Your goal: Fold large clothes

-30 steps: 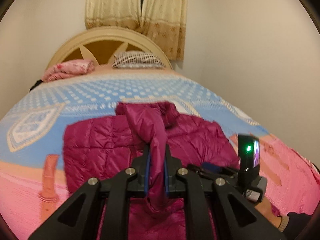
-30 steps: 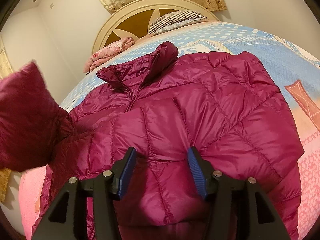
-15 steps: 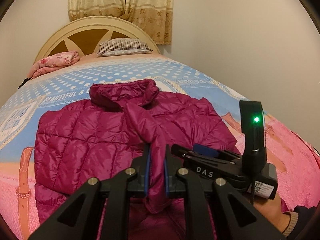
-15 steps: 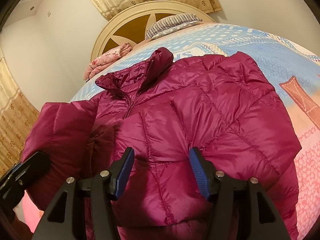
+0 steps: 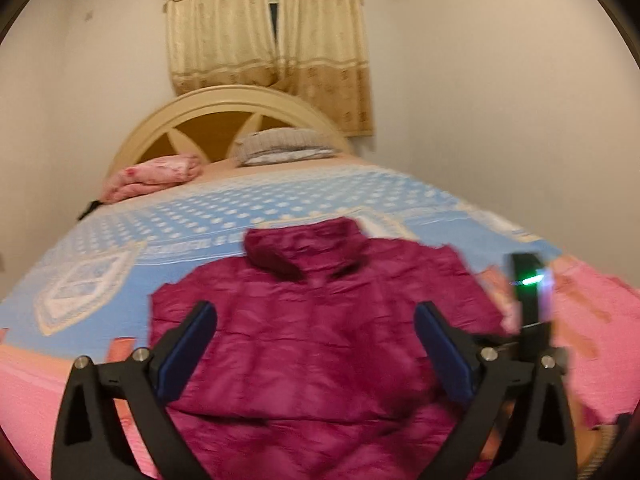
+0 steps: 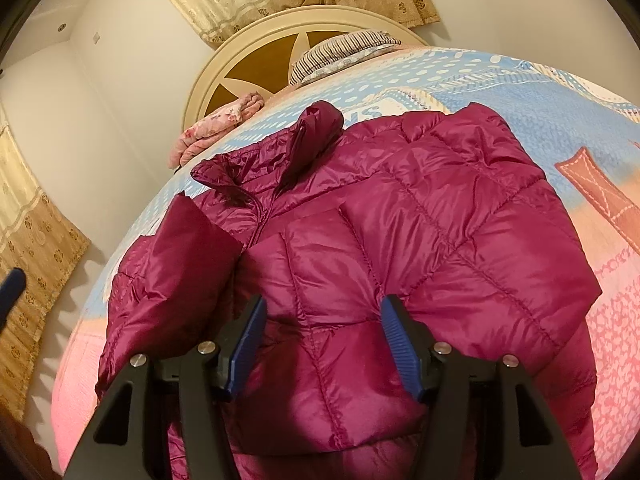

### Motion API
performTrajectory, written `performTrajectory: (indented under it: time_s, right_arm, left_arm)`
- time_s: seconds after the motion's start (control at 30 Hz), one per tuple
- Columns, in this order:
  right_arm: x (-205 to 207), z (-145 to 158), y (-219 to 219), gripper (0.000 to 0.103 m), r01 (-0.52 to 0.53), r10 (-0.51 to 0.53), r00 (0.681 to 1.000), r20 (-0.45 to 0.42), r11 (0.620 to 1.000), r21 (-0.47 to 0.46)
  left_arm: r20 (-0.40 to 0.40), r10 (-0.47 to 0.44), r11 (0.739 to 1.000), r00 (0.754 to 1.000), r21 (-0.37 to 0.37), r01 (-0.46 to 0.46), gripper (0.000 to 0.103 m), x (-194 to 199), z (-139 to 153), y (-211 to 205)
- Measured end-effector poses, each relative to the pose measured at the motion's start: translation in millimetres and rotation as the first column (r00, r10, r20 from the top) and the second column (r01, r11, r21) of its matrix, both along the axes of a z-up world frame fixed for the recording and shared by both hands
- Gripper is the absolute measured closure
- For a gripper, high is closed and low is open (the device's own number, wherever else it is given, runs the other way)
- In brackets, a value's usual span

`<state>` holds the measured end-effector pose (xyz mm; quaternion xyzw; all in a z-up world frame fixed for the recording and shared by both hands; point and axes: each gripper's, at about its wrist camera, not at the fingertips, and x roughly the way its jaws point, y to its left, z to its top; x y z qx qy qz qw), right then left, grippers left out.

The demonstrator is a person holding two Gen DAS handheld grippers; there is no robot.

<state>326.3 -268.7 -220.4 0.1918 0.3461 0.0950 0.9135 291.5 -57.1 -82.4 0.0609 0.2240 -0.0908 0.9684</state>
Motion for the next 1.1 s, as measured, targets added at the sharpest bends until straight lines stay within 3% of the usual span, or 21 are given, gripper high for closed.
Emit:
performTrajectory:
  time_s: [0.07, 0.17, 0.3, 0.37, 0.47, 0.63, 0.67, 0.83, 0.93, 1.1]
  right_arm:
    - [-5.7, 3.6, -5.6, 0.042, 0.035, -0.035, 0.999, 0.029, 0.999, 0.011]
    - [-19.0, 10.9, -19.2, 0.037, 0.129, -0.132, 0.987, 0.092, 0.991, 0.036]
    - [-28.5, 23.4, -12.1, 0.036, 0.176, -0.168, 0.974, 0.150, 0.983, -0.041]
    - [-33.9, 34.8, 1.3, 0.036, 0.161, -0.138, 0.973, 0.186, 0.980, -0.114]
    - [-34.1, 49.3, 25.9, 0.037, 0.060, -0.029, 0.985, 0.169, 0.981, -0.183]
    - [-33.6, 71.6, 67.7, 0.065, -0.093, 0.133, 0.979, 0.153, 0.965, -0.244]
    - [-30.1, 69.0, 73.9, 0.074, -0.123, 0.160, 0.979, 0.128, 0.958, -0.258]
    - [-12.4, 27.7, 78.1, 0.077, -0.182, 0.188, 0.982, -0.006, 0.945, -0.273]
    - [-7.5, 8.9, 78.1, 0.077, -0.196, 0.190, 0.981, -0.046, 0.944, -0.265]
    - [-7.4, 1.1, 74.0, 0.077, -0.201, 0.192, 0.980, -0.060, 0.950, -0.239]
  left_arm:
    - [-0.039, 0.054, 0.997, 0.998, 0.061, -0.052, 0.002, 18.0, -16.5, 1.5]
    - [-0.168, 0.113, 0.990, 0.979, 0.108, -0.096, 0.002, 46.8, -52.8, 3.1]
    - [-0.211, 0.141, 0.984, 0.967, 0.135, -0.115, 0.002, 54.9, -79.2, 2.4]
    - [-0.229, 0.142, 0.987, 0.963, 0.111, -0.119, 0.002, 55.2, -81.7, 8.7]
    - [-0.266, 0.130, 0.991, 0.955, 0.057, -0.119, 0.002, 58.9, -83.5, 17.3]
    - [-0.250, 0.146, 0.988, 0.957, -0.011, -0.153, 0.002, 48.8, -72.5, 34.9]
    - [-0.228, 0.151, 0.986, 0.962, -0.029, -0.161, 0.002, 44.1, -65.3, 41.4]
    - [-0.145, 0.200, 0.970, 0.969, -0.109, -0.216, 0.001, 40.3, -32.0, 75.7]
    - [-0.161, 0.173, 0.962, 0.972, -0.183, -0.201, 0.001, 58.2, -20.9, 83.0]
    - [-0.216, 0.099, 0.969, 0.971, -0.202, -0.144, 0.001, 95.2, -35.9, 65.8]
